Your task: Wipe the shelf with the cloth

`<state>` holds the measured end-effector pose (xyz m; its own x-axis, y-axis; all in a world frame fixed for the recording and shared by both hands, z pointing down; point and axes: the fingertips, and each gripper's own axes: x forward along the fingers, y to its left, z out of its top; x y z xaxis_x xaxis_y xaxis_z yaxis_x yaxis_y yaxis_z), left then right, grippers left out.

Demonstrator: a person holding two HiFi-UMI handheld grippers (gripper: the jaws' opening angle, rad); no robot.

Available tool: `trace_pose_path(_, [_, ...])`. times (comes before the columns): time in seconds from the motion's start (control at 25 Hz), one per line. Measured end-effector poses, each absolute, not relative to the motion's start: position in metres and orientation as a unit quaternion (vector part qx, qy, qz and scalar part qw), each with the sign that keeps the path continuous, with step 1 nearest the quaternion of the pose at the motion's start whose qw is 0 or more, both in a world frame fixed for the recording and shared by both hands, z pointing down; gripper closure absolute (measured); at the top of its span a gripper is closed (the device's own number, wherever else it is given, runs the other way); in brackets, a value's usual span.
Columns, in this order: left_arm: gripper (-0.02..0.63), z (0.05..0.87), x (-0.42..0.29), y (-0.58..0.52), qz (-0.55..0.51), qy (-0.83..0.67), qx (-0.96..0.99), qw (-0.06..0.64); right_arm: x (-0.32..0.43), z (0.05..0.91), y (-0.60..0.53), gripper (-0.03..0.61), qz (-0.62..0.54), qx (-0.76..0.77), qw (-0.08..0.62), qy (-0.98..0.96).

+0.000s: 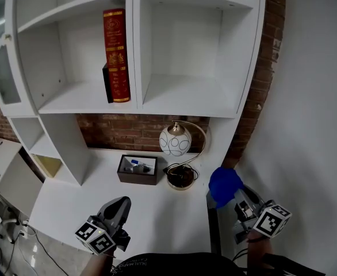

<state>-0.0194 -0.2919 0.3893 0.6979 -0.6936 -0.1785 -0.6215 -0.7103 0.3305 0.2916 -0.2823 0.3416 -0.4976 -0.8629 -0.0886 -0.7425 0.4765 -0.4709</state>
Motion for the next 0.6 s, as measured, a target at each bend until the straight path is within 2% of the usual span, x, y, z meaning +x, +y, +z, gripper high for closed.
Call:
trace_pose_path(0.36, [0.615, 0.36, 0.036, -0.292, -0.106, -0.346, 0.928, 0.086, 0.271, 0.282, -0.299, 0.54, -0.113, -0.375, 0.144, 0.909])
trace_pose_path(0.6, [0.615, 0.31, 0.067, -0.299, -0.112, -0.296, 0.947, 0.058, 0.274, 0.257, -0.322, 0.538, -0.002, -0.391, 0.108, 0.914])
